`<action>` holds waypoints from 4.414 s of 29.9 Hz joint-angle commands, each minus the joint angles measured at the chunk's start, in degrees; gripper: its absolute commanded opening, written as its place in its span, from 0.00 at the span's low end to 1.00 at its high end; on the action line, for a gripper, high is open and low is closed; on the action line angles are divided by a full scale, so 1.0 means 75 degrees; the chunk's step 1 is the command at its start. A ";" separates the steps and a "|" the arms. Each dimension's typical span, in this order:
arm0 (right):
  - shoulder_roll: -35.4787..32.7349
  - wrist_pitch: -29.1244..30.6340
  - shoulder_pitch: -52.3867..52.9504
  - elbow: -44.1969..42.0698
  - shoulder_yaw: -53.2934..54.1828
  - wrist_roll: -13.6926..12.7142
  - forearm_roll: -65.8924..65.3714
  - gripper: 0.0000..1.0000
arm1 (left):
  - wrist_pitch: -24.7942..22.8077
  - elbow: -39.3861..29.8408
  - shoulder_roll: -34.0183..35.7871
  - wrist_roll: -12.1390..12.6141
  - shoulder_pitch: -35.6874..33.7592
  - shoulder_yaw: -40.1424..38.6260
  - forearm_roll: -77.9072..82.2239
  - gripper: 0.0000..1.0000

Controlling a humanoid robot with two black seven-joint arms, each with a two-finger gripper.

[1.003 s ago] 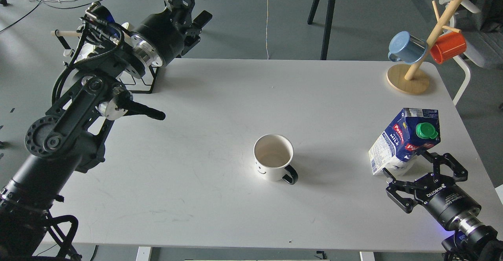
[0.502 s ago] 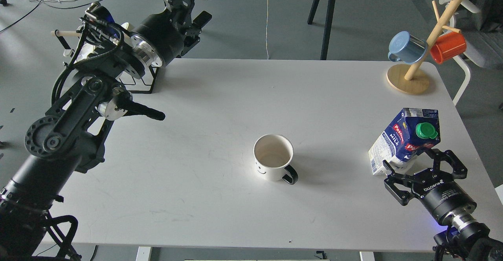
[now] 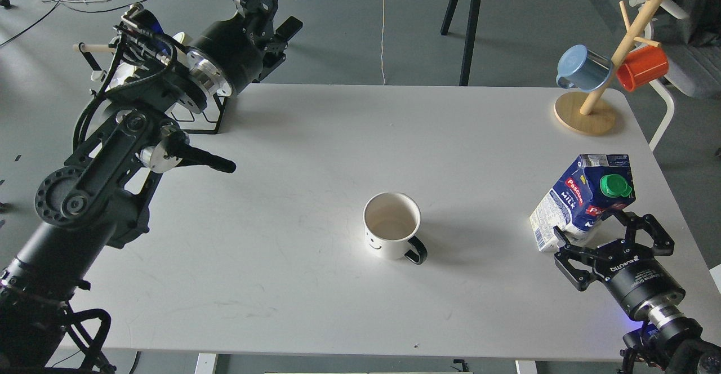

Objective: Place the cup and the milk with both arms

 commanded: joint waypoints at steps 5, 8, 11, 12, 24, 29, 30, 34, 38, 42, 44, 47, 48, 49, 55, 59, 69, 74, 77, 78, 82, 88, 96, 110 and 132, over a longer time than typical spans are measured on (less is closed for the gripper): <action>0.0187 0.0000 0.0055 -0.0188 0.0000 0.0006 -0.0020 0.99 | 0.0000 0.0000 0.0041 0.0000 0.0000 0.0140 0.0011 1.00; 0.0210 0.0000 0.0090 -0.0235 0.0000 0.0006 -0.0008 0.99 | 0.0000 0.0000 0.0041 0.0000 0.0000 0.0152 0.0011 1.00; 0.0374 0.0000 0.0102 -0.0235 0.0012 0.0006 -0.0020 0.99 | 0.0000 0.0000 0.0041 0.0011 0.0000 0.0152 0.0011 1.00; 0.0456 0.0000 0.0114 -0.0247 0.0012 0.0006 -0.0031 0.99 | 0.0000 0.0000 0.0041 0.0000 0.0000 0.0152 0.0011 1.00; 0.0855 0.0000 0.0137 -0.0223 0.0176 0.0006 -0.0090 0.92 | 0.0000 0.0011 0.0029 0.0000 0.0012 0.0152 0.0011 1.00; 0.0878 0.0000 0.0126 -0.0223 0.0211 0.0006 -0.0090 0.71 | 0.0012 0.0023 0.0029 0.0000 0.0035 0.0164 0.0011 1.00; 0.0890 0.0000 0.0114 -0.0235 0.0246 0.0006 -0.0090 0.53 | 0.0012 0.0023 0.0017 0.0000 0.0035 0.0164 0.0011 1.00; 0.0902 0.0000 0.0102 -0.0247 0.0282 0.0006 -0.0113 0.41 | 0.0000 0.0023 0.0029 0.0000 0.0035 0.0152 0.0011 1.00; 0.0902 0.0000 0.0114 -0.0235 0.0305 0.0006 -0.0370 0.37 | 0.0012 0.0023 0.0041 0.0000 0.0012 0.0152 0.0011 1.00; 0.0902 0.0000 0.0114 -0.0223 0.0387 0.0006 -0.0441 0.33 | 0.0012 0.0023 0.0041 0.0000 0.0012 0.0152 0.0011 1.00; 0.0914 0.0000 0.0114 -0.0200 0.0387 0.0006 -0.0453 0.33 | 0.0012 0.0023 0.0052 0.0000 0.0012 0.0152 0.0011 1.00; 0.1019 0.0000 0.0126 -0.0142 0.0387 0.0006 -0.0453 0.33 | 0.0012 0.0023 0.0053 0.0000 0.0012 0.0152 0.0011 1.00; 0.1054 0.0000 0.0126 -0.0118 0.0387 0.0006 -0.0465 0.33 | 0.0012 0.0023 0.0053 0.0000 0.0035 0.0152 0.0011 1.00; 0.1101 0.0000 0.0137 -0.0083 0.0387 0.0006 -0.0488 0.33 | 0.0012 0.0023 0.0053 0.0000 0.0035 0.0152 0.0011 1.00; 0.1475 0.0000 0.0360 -0.0001 0.0364 0.0006 -0.0734 0.32 | 0.0012 0.0023 0.0064 0.0000 0.0012 0.0164 0.0011 1.00; 0.1827 0.0000 0.0500 0.0081 0.0364 0.0006 -0.0816 0.33 | 0.0012 0.0023 0.0053 0.0000 0.0035 0.0152 0.0011 1.00; 0.2870 0.0000 0.0934 0.0011 0.0329 0.0006 -0.1413 0.33 | 0.0012 0.0023 0.0041 0.0000 0.0035 0.0152 0.0011 1.00; 0.3128 0.0000 0.0934 -0.0036 0.0329 0.0006 -0.1461 0.33 | 0.0012 0.0023 0.0041 0.0000 0.0035 0.0152 0.0011 1.00; 0.3304 0.0000 0.0934 -0.0188 0.0305 0.0006 -0.1473 0.33 | 0.0012 0.0023 0.0017 0.0000 0.0035 0.0164 0.0011 1.00; 0.3362 0.0000 0.0934 -0.0223 0.0294 0.0006 -0.1473 0.33 | 0.0012 0.0023 0.0006 0.0000 0.0035 0.0164 0.0011 1.00; 0.3468 0.0000 0.0923 -0.0293 0.0235 0.0006 -0.1473 0.33 | 0.0012 0.0023 0.0017 0.0000 0.0035 0.0164 0.0011 1.00; 0.3691 0.0000 0.0864 -0.0504 0.0211 0.0006 -0.1461 0.33 | 0.0012 0.0023 0.0029 0.0000 0.0035 0.0164 0.0011 1.00; 0.4077 0.0000 0.0852 -0.0902 -0.0023 0.0006 -0.1473 0.34 | 0.0012 0.0023 0.0017 0.0000 0.0035 0.0164 0.0011 1.00; 0.4464 0.0000 0.0888 -0.1313 -0.0199 0.0006 -0.1461 1.00 | 0.0012 0.0023 0.0006 0.0000 0.0035 0.0152 0.0011 1.00; 0.3551 0.0000 0.0548 -0.0564 -0.0140 0.0006 -0.1637 1.00 | 0.0024 0.0023 0.0029 -0.0024 0.0047 0.0152 0.0011 1.00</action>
